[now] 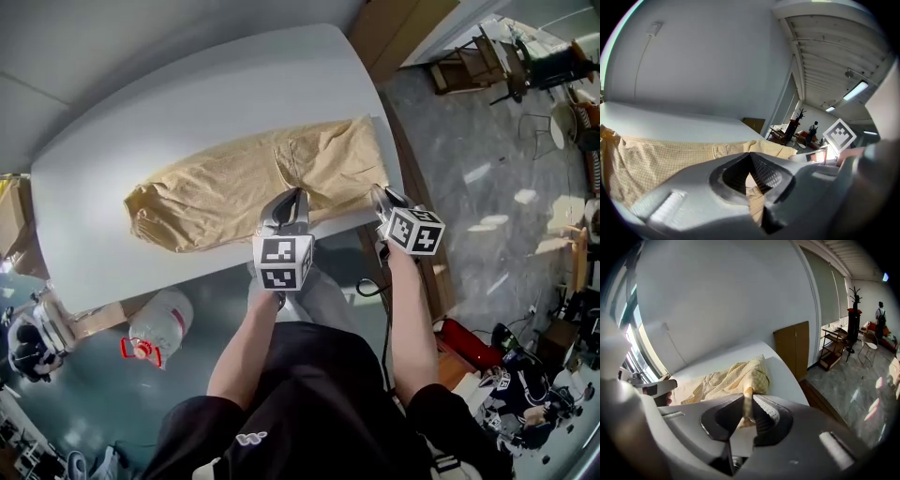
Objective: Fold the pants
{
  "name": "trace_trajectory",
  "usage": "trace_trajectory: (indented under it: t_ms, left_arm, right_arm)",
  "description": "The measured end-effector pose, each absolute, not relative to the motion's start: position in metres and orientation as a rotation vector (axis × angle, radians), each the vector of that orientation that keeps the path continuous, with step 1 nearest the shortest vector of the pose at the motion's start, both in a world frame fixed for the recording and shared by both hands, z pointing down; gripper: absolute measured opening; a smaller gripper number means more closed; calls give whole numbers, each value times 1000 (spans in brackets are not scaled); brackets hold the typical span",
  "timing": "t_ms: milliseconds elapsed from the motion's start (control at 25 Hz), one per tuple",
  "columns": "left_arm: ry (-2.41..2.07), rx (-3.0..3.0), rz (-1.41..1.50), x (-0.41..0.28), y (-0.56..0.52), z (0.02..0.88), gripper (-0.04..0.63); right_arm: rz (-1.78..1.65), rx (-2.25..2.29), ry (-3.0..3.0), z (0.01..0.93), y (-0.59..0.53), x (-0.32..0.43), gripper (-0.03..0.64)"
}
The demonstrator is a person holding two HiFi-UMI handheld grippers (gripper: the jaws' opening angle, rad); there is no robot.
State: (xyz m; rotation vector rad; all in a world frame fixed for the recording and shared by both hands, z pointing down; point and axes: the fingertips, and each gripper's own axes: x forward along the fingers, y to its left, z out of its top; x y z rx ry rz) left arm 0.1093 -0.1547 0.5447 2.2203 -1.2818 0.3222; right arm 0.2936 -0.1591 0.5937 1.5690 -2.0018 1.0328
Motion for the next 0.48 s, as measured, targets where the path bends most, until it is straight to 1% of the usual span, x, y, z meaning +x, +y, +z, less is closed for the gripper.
trace_trajectory:
  t_ms: [200,480]
  left_arm:
    - [-1332,2187,256,99,-156,533,2]
    - [-1438,2153,162,42,-161,512,2]
  right_arm:
    - [916,1537,-2060,568,-170,282,52]
    - [617,1412,-2192,500,-196,211,52]
